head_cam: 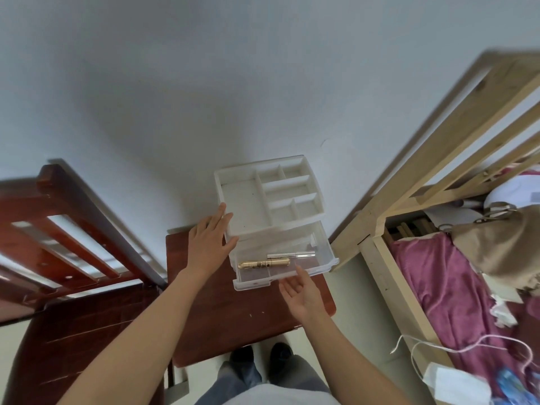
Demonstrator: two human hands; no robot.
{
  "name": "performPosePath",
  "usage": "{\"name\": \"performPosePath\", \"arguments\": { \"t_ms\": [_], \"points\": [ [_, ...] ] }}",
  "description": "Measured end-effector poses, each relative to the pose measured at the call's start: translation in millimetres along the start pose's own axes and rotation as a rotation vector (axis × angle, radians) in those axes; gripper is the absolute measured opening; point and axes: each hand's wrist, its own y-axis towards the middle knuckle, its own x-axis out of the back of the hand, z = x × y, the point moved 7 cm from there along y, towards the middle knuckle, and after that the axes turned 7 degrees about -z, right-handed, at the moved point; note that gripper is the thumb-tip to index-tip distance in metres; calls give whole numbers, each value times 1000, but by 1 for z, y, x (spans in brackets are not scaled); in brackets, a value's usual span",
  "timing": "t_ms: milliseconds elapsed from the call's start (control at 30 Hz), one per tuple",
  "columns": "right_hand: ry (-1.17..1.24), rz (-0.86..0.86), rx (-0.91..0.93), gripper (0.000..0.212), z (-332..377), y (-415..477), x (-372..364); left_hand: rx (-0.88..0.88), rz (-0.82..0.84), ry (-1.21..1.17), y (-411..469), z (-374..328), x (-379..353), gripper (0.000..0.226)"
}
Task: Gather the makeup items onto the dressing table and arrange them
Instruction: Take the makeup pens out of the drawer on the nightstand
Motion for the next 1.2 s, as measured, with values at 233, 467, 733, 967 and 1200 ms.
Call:
{"name": "performPosePath", "arguments": {
  "t_ms": [233,467,733,967,1200],
  "points": [
    [4,-16,15,5,-8,-5,12,-33,-7,3,0,0,-1,56],
    [4,-12,28,5,-9,-8,13,-47,-9,8,0,0,-1,57],
    [-1,-4,42,5,-10,-12,12,-58,-11,22,-1,0,-1,56],
    [-77,9,58,9,-9,-16,14,-58,-28,12,-1,0,-1,56],
    [-177,0,68,8,-7,-16,17,-61,-27,11,0,1,-3,56]
  ]
}}
